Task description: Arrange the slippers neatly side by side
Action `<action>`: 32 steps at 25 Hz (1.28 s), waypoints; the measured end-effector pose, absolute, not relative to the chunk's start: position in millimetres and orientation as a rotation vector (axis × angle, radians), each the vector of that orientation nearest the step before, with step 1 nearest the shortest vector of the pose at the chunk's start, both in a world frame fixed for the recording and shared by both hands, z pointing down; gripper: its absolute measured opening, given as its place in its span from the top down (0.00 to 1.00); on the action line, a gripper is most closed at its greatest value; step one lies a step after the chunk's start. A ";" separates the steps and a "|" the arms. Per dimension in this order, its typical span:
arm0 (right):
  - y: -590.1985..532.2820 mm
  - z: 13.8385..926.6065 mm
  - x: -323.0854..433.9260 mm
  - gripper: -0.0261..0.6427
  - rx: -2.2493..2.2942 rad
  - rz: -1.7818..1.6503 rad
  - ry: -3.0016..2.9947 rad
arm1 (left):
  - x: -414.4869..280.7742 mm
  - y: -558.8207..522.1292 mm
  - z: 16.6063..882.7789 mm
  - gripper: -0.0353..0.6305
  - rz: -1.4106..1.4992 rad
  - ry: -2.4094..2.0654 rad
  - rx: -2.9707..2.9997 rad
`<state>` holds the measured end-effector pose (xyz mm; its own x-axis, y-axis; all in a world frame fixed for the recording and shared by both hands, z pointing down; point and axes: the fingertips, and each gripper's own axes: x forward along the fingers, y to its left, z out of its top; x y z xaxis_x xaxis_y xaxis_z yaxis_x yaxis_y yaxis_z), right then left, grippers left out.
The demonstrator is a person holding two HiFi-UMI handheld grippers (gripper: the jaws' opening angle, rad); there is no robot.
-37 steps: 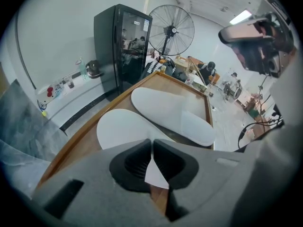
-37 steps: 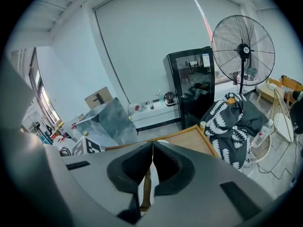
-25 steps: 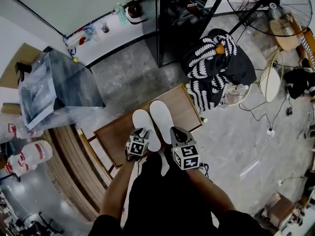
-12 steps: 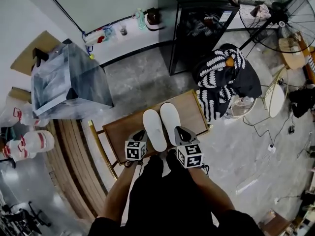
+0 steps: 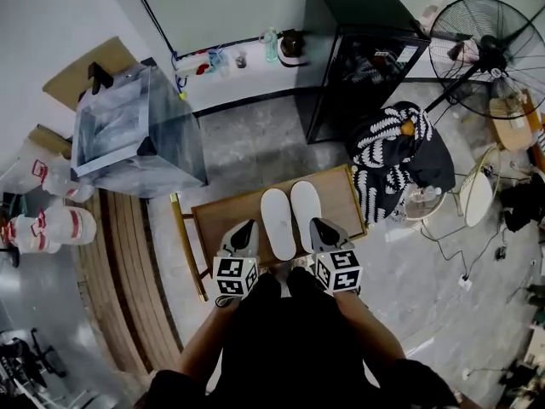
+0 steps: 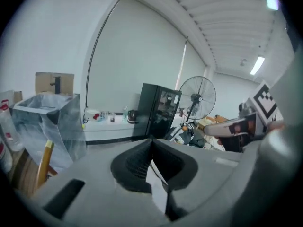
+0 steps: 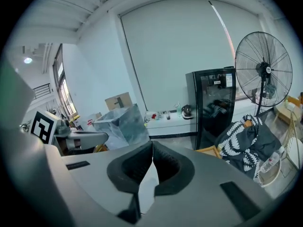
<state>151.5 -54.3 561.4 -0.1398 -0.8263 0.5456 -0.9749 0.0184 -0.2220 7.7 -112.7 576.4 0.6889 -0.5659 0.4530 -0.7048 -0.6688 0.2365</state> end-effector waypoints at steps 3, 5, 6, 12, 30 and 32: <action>-51.3 540.1 144.6 0.94 1.851 0.769 -2.079 | 7.8 -107.9 533.8 0.92 0.404 -1.020 2.559; -47.9 525.3 140.8 0.94 1.844 0.724 -2.106 | 7.1 -102.8 506.2 0.92 0.350 -1.043 2.600; -45.6 517.7 139.1 0.94 1.842 0.696 -2.119 | 6.4 -99.7 493.0 0.92 0.323 -1.058 2.622; -27.2 481.1 122.6 0.94 1.842 0.588 -2.188 | -9.0 -82.3 442.3 0.92 0.227 -1.160 2.696; -15.1 468.8 108.4 0.94 1.862 0.549 -2.241 | -10.7 -76.4 442.6 0.92 0.216 -1.156 2.713; -15.3 470.1 108.9 0.94 1.869 0.549 -2.228 | -12.2 -77.3 442.9 0.92 0.214 -1.158 2.711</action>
